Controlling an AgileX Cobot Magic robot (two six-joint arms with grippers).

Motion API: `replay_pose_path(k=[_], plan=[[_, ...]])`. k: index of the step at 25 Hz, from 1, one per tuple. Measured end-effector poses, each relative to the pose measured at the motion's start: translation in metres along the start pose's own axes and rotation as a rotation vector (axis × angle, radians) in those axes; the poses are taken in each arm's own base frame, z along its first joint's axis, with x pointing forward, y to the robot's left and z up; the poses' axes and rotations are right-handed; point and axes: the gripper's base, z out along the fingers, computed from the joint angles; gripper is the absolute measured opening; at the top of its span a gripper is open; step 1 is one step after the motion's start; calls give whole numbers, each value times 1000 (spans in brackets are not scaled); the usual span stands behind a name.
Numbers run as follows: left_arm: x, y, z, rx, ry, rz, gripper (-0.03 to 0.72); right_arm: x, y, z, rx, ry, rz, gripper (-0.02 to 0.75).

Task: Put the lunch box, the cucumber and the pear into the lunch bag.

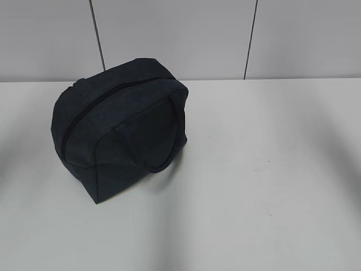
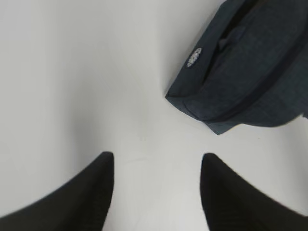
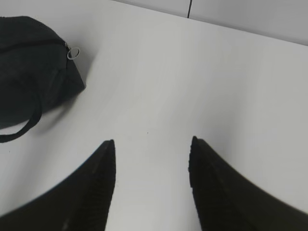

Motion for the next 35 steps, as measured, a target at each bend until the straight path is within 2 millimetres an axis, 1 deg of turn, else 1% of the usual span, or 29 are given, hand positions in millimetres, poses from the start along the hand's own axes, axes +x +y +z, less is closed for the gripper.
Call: replay_pose_path(k=[4,5,7,11,14,18,22,24,26,29,31,35], plan=[[40,-4,-21,41,-64,-16,350,29,6,-10,-4,24,3,391],[49,-4,-24,43,-75,-17,350,38,7,-11,-4,35,3,391],[69,-5,-34,45,-112,-17,350,57,10,-19,0,40,2,391],[106,-8,-45,78,-168,-29,350,95,17,-36,13,26,-3,391],[134,-12,-50,121,-211,-40,350,124,23,-47,17,0,-5,391],[172,-13,-56,130,-284,-37,350,162,30,-56,25,-47,-8,391],[208,-13,-59,123,-370,-29,350,200,35,-54,29,-73,-10,391],[222,-13,-60,121,-415,-26,350,221,39,-56,33,-100,-1,391],[236,-13,-61,116,-459,-22,350,237,41,-54,35,-113,2,391],[251,-13,-58,112,-481,-18,350,259,44,-52,39,-151,16,391],[255,-13,-53,111,-470,-17,350,274,46,-51,43,-184,18,391],[254,-13,-43,109,-461,-20,350,295,49,-55,61,-262,12,391]])
